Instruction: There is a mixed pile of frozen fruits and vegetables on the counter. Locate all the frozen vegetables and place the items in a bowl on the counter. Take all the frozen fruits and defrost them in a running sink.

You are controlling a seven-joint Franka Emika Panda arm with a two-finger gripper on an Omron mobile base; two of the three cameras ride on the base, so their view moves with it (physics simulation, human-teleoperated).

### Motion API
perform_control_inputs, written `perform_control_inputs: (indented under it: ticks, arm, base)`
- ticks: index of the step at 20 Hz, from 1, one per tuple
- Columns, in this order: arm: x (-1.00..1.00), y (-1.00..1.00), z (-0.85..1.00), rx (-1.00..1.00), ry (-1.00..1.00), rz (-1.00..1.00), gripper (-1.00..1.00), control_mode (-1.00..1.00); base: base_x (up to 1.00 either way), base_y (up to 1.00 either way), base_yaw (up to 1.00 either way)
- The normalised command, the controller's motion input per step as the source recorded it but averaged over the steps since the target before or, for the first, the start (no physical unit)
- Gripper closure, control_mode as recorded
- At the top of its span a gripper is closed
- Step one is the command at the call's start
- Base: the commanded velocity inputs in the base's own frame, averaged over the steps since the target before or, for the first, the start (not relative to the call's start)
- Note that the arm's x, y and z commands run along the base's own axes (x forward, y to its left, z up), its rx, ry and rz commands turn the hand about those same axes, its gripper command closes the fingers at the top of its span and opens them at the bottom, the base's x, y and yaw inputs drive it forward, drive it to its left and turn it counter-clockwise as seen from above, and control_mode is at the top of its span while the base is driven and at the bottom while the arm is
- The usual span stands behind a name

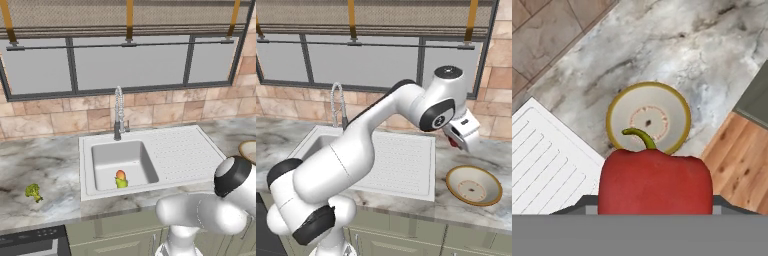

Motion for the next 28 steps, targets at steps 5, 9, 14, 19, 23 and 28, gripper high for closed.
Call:
perform_control_inputs:
  ticks: [5, 9, 14, 19, 23, 28]
  arm:
    - [0.15, -0.32, -0.37, 0.00, 0.01, 0.00, 1.00, -1.00]
    - [0.08, -0.31, -0.33, 0.00, 0.01, 0.00, 1.00, -1.00]
    - [0.11, -0.28, -0.25, 0.00, 0.00, 0.00, 1.00, -1.00]
    - [0.18, -0.17, -0.29, 0.00, 0.01, 0.00, 1.00, -1.00]
    - [0.16, -0.07, -0.29, 0.00, 0.03, 0.00, 1.00, -1.00]
    - [0.08, -0.06, -0.25, 0.01, 0.03, 0.00, 1.00, -1.00]
  base:
    - [0.00, 0.00, 0.00]
    - [0.00, 0.00, 0.00]
    - [0.00, 0.00, 0.00]
    - [0.00, 0.00, 0.00]
    - [0.00, 0.00, 0.00]
    - [0.00, 0.00, 0.00]
